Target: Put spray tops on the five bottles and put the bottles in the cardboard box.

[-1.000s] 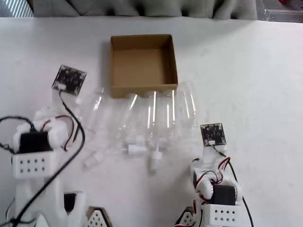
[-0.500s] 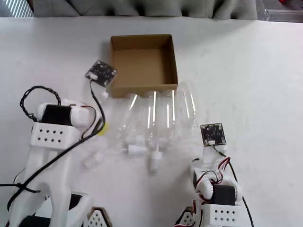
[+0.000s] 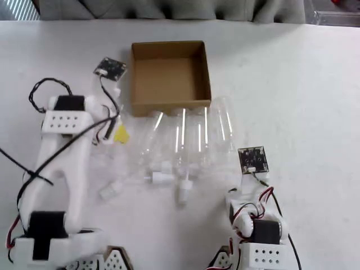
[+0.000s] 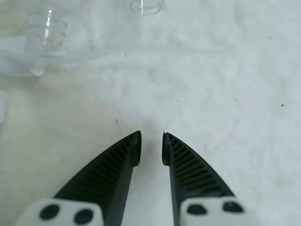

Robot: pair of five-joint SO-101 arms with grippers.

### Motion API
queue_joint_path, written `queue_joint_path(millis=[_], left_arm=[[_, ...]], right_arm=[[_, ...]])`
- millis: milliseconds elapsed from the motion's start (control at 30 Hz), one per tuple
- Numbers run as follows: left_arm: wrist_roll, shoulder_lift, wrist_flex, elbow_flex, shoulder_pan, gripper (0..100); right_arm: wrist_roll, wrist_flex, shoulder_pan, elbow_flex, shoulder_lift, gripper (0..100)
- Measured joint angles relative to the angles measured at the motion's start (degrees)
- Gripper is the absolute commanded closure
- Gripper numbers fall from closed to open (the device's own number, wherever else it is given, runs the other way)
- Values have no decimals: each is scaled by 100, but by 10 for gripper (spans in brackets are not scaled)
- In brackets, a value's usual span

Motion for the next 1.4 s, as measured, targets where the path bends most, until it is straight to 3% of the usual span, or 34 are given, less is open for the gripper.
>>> queue_joint_path(millis=[733,1400], left_arm=[[9,3051,-35,-2233,-193,657],[9,4105,18,-3218,-193,673]], right_arm=[[0,0,0,0,0,942],[0,0,-9,0,0,942]])
